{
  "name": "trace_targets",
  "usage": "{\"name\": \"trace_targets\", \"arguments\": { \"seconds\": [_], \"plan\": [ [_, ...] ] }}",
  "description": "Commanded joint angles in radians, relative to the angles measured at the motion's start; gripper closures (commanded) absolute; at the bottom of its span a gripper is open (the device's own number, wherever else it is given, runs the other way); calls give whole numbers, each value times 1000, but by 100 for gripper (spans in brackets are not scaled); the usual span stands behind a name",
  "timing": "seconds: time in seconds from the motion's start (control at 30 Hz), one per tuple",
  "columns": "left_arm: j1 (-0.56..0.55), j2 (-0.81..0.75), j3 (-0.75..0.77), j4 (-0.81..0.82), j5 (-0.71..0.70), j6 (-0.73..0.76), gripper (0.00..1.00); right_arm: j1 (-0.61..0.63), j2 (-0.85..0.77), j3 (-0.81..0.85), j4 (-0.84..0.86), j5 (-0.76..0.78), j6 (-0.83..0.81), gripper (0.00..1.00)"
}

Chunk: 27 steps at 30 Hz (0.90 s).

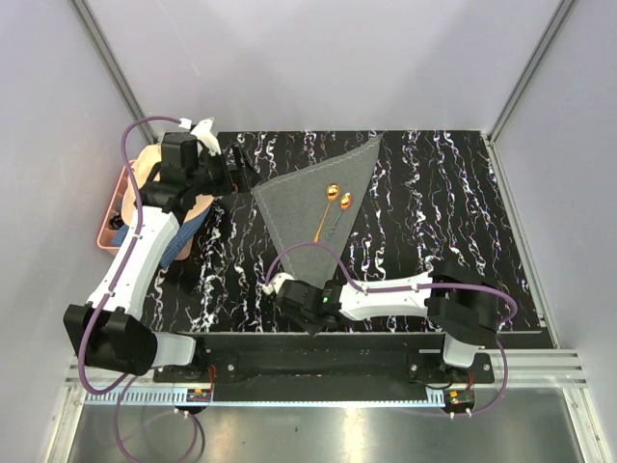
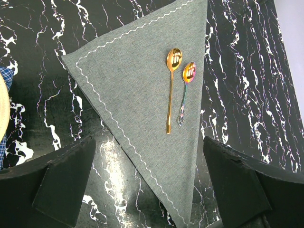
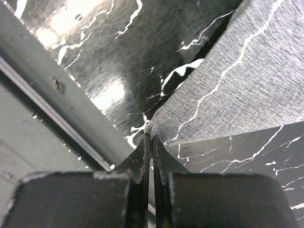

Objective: Fold the napkin, place the utensils inside, and roll it up
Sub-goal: Fold the napkin

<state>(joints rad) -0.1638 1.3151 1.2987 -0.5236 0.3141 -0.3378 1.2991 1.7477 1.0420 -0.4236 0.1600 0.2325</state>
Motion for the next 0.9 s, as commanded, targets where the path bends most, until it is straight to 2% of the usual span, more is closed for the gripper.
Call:
{"name": "trace_targets", "arguments": {
  "seconds": [0.0, 0.23, 0.33, 0.4, 0.63, 0.77, 0.87],
  "plan": [
    [-2, -40, -4, 39, -3, 8, 1, 20, -11, 47, -55, -77, 19, 100],
    [-2, -45, -4, 40, -13, 11, 1, 40, -60, 162, -90, -232, 25, 100],
    [-2, -50, -4, 39, -20, 14, 1, 39, -89, 191, -119, -160, -22, 100],
    [-2, -50, -4, 39, -24, 16, 1, 32, -97, 200, -150, -43, -71, 100],
    [0, -51, -6, 39, -33, 20, 1, -133, -126, 185, -150, 53, -166, 100],
    [0, -51, -6, 39, -36, 22, 1, -282, -125, 159, -63, 87, -223, 100],
    [0, -51, -7, 40, -41, 23, 1, -348, -100, 151, -14, 76, -268, 100]
  ]
}}
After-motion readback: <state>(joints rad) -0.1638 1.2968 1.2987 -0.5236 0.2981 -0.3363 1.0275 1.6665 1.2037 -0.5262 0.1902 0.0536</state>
